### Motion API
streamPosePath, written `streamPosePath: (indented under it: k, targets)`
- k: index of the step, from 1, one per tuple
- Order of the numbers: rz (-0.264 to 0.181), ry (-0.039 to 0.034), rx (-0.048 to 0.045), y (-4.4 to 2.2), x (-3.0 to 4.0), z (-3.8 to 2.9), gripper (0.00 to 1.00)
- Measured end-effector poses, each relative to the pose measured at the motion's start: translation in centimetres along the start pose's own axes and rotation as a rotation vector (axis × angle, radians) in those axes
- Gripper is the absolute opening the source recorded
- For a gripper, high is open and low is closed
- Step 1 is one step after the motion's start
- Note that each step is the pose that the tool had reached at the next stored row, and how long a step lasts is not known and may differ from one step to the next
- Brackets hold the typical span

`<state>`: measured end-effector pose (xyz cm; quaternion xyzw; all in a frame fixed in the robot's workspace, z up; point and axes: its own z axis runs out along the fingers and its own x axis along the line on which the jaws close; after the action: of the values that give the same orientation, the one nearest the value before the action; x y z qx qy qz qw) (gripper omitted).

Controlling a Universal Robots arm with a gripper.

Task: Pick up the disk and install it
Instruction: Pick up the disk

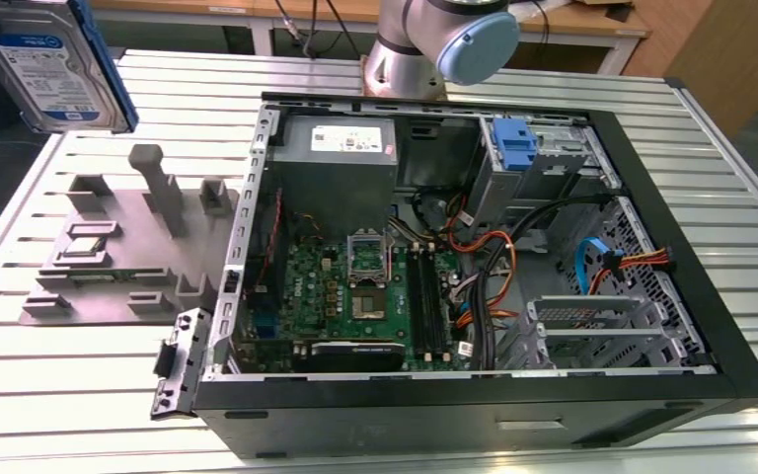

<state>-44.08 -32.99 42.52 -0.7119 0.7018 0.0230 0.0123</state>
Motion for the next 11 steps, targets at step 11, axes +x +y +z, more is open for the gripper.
streamPosePath:
  k: [11]
  targets:
    - [0.000, 0.0001, -0.0002, 0.01, -0.02, -0.34, 0.36]
